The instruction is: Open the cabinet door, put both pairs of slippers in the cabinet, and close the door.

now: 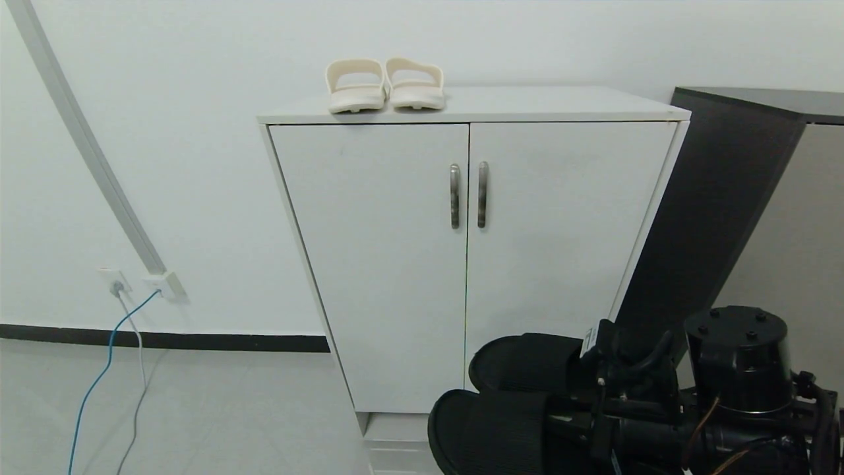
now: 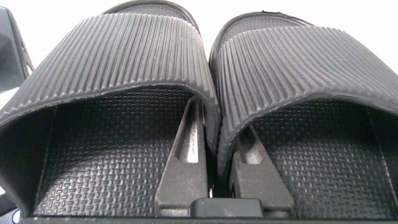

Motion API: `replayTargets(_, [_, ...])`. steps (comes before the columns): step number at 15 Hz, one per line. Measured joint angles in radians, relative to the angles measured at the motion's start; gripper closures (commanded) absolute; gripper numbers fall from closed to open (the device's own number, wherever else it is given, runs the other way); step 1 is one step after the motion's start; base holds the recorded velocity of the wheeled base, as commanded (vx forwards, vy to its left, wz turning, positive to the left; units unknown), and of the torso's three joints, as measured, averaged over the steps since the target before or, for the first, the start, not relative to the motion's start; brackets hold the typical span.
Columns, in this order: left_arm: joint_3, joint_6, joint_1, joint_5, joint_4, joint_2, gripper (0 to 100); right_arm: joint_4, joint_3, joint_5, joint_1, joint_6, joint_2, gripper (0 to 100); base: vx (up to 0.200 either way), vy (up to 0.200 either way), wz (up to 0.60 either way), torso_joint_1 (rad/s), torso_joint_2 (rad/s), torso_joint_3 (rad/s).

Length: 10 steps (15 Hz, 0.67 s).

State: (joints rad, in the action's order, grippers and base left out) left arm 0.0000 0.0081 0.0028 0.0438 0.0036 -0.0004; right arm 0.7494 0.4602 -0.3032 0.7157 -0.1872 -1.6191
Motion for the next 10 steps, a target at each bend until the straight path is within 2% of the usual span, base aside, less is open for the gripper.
replayTargets(8, [-0.004, 0.003, -0.001, -0.001, 0.001, 0.010, 0, 0.000, -0.007, 0.000, 0.000, -0.003, 0.000, 100, 0.000, 0.000, 0.00, 0.000, 0.01, 0.006])
replayTargets(10, [-0.060, -0.018, -0.001, -0.018, -0.004, 0.045, 0, 0.001, -0.009, -0.001, 0.000, -0.003, -0.001, 100, 0.000, 0.000, 0.00, 0.000, 0.00, 0.000])
